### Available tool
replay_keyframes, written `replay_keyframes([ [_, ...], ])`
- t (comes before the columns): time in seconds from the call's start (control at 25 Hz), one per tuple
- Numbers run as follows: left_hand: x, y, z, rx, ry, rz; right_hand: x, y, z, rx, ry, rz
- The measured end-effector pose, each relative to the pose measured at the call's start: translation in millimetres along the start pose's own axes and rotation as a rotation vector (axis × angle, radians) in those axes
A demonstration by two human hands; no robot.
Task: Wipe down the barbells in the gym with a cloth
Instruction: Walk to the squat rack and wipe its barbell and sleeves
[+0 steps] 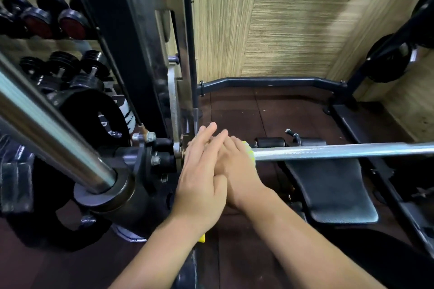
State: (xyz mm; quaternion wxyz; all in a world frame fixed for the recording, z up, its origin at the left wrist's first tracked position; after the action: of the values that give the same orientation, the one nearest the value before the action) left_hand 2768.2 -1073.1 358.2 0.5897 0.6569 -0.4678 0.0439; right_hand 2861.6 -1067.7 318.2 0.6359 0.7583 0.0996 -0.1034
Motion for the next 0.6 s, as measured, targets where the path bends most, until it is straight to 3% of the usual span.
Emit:
replay_keyframes([
  [0.12, 2.7, -3.1, -4.9, -0.030, -0.022, -0.013, 39.0, 24.9, 29.0, 0.075, 0.049, -0.052],
  [0.32, 16.2, -23.6, -12.5, -0.197, -0.088, -0.061, 171.9, 89.4, 114.4, 0.193, -0.241, 0.002],
  [0.44, 36.9, -42.9, -20.7, -0.243, -0.154, -0.102, 156.8, 78.6, 96.0, 0.209, -0.280, 0.009],
  [0.6, 68.8, -76.0, -35.3, -0.263, -0.227, -0.186, 150.3, 72.8, 99.1, 0.127, -0.103, -0.080],
])
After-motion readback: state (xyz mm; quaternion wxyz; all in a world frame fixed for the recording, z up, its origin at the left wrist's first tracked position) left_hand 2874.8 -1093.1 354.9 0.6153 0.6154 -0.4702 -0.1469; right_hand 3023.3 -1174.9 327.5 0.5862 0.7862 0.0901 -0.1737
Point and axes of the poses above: each hand's wrist, its own z-axis away from the middle knuckle, its own y-axis out of the back of the hand, x = y × z, the point moved 5 cm from there along -z, towards the middle knuckle, and after that the axes turned 15 degrees about -z, right-handed, at the moved point
